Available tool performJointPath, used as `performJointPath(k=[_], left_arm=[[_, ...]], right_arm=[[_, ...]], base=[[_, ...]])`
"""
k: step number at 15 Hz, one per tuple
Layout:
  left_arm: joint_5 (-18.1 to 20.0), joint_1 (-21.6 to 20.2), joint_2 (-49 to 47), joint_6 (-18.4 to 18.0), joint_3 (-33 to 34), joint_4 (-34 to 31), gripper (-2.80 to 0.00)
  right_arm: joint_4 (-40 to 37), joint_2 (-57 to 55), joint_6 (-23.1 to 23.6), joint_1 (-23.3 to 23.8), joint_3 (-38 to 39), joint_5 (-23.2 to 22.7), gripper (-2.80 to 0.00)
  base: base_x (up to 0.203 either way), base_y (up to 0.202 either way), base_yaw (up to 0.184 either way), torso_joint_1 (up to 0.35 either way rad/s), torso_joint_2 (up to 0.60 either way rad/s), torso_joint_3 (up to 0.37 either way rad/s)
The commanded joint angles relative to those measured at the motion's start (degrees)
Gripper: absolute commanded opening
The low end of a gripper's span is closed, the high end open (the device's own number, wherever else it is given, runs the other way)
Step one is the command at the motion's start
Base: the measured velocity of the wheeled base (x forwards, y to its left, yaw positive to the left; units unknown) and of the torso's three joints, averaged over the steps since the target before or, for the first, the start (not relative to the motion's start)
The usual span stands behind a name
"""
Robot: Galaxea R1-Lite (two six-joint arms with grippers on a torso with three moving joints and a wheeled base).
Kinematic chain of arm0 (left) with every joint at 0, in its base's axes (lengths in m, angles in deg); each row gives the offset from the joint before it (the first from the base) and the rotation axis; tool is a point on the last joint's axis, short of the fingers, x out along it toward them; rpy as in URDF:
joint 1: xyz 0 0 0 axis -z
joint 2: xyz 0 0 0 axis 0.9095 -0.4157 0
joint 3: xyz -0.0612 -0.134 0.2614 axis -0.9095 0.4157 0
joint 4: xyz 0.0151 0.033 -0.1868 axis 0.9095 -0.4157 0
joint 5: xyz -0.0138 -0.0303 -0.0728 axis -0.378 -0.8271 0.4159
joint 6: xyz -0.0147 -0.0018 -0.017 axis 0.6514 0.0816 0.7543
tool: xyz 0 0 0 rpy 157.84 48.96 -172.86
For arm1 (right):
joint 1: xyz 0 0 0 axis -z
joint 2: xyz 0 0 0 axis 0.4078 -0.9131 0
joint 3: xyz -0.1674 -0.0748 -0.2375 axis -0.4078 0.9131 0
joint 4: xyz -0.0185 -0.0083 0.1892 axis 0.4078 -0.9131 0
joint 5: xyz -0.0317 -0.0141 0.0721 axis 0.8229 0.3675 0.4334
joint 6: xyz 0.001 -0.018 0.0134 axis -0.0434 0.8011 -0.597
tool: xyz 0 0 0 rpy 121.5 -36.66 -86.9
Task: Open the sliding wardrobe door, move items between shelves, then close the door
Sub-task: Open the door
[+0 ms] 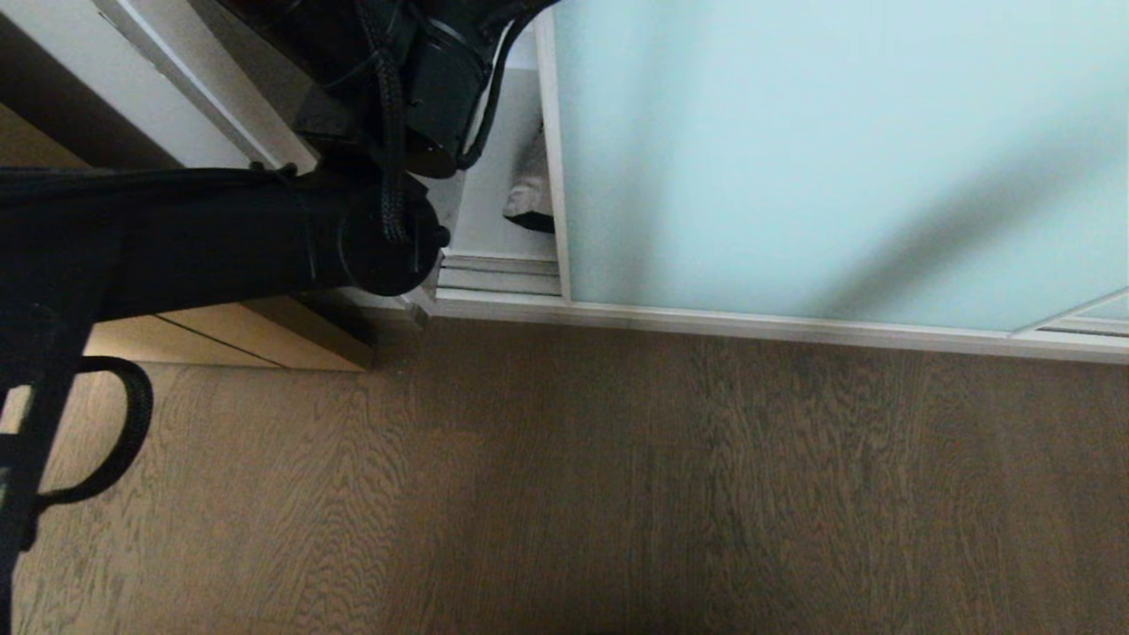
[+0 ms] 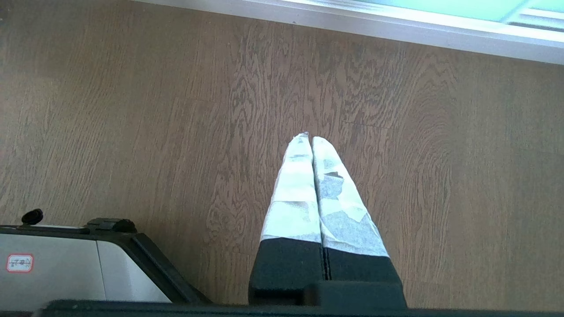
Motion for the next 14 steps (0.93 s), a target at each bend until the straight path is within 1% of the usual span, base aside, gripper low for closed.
performJointPath(k=[1, 4, 6, 8, 10, 11, 13, 14], left_arm=[[-0.14, 2.39, -3.10, -0.04, -2.30, 0.15, -2.80], [-0.32, 4.57, -1.98, -0.35, -2.47, -1.72, -2.80], [-1.30, 4.91, 0.64, -0.51, -2.54, -3.89, -2.80], [-3.43, 4.24, 2.95, -0.57, -2.35, -5.23, -2.80], [-7.48, 1.77, 5.49, -0.87, -0.99, -5.48, -2.80], [-8.74, 0.84, 6.88, -1.11, 0.88, -5.55, -2.80], [-10.25, -1.08, 11.14, -2.25, 7.52, -5.68, -2.80], [-10.51, -2.46, 13.73, -3.90, 11.09, -5.66, -2.80]], right_arm=[[0.01, 0.01, 0.05, -0.01, 0.00, -0.01, -2.80], [0.01, 0.01, 0.01, -0.01, 0.00, -0.01, -2.80], [0.01, 0.01, 0.05, -0.01, 0.00, -0.01, -2.80], [0.01, 0.01, 0.05, -0.01, 0.00, -0.01, -2.80], [0.01, 0.01, 0.05, -0.01, 0.00, -0.01, -2.80], [0.01, 0.01, 0.05, -0.01, 0.00, -0.01, -2.80], [0.01, 0.01, -0.04, -0.01, 0.00, -0.01, -2.80], [0.01, 0.01, 0.05, -0.01, 0.00, -0.01, -2.80]], base=[[0.000, 0.000, 0.000, 0.000, 0.00, 0.000], [0.000, 0.000, 0.000, 0.000, 0.00, 0.000], [0.000, 0.000, 0.000, 0.000, 0.00, 0.000], [0.000, 0.000, 0.000, 0.000, 0.00, 0.000], [0.000, 0.000, 0.000, 0.000, 0.00, 0.000], [0.000, 0.000, 0.000, 0.000, 0.00, 0.000], [0.000, 0.000, 0.000, 0.000, 0.00, 0.000], [0.000, 0.000, 0.000, 0.000, 0.00, 0.000]])
